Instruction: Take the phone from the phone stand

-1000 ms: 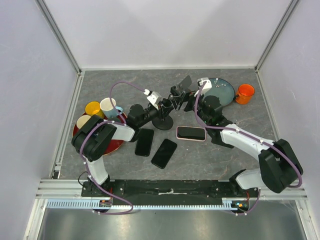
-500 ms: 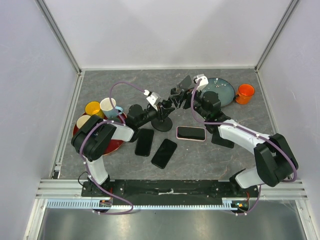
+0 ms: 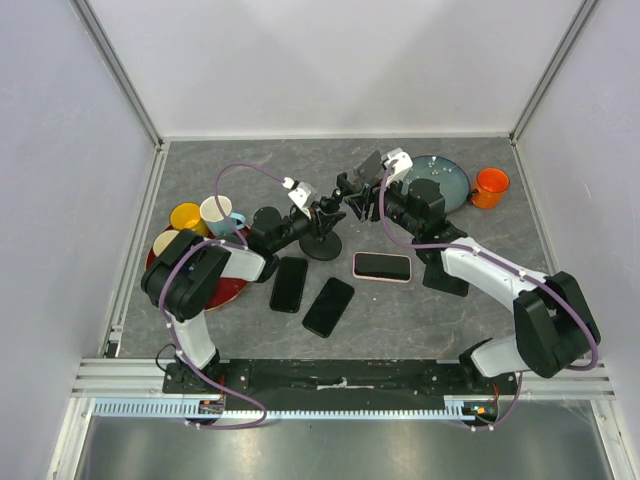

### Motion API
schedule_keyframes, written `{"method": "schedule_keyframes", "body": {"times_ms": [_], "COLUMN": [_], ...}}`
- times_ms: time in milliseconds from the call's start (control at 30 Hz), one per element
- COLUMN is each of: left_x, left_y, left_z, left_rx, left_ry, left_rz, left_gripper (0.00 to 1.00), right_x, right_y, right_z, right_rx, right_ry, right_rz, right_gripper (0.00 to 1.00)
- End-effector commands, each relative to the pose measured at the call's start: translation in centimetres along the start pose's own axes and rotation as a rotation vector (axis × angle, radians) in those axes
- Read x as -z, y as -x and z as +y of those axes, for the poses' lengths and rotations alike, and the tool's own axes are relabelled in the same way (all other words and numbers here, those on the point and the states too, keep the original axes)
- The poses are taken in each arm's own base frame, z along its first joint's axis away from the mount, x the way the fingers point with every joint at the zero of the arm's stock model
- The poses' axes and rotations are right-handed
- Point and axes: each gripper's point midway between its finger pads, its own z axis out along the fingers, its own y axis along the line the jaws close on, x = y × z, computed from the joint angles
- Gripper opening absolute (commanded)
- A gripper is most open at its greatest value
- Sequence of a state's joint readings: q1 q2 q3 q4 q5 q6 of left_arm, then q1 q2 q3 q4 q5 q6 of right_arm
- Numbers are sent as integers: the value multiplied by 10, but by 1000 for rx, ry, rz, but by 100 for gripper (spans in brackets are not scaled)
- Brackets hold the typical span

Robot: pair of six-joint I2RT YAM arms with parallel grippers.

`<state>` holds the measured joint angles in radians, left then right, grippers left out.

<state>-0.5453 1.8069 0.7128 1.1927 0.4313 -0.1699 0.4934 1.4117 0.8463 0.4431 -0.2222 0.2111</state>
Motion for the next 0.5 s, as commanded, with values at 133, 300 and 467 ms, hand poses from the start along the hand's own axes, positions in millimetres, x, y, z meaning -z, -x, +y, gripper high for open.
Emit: {"method": "schedule_keyframes", "body": {"times_ms": [133,300,467], "left_x": [-3,-2,-1], "left_y": [80,80,81], "left_z": [-26,-21,-10], "left_rx": [-113,-129,-140], "left_ry": [-121,-95,-28], "left_rz": [-251,-244,-235], "left_gripper": [2,10,37], "right_x": [-19,-29,-32], "right_y": [19,20,39], "right_z": [9,3,-9], "right_rx": [50,97,174], "right_ry": [74,61,-8], "right_rz": [-29,-14,-49], "right_gripper": [50,16,0]}}
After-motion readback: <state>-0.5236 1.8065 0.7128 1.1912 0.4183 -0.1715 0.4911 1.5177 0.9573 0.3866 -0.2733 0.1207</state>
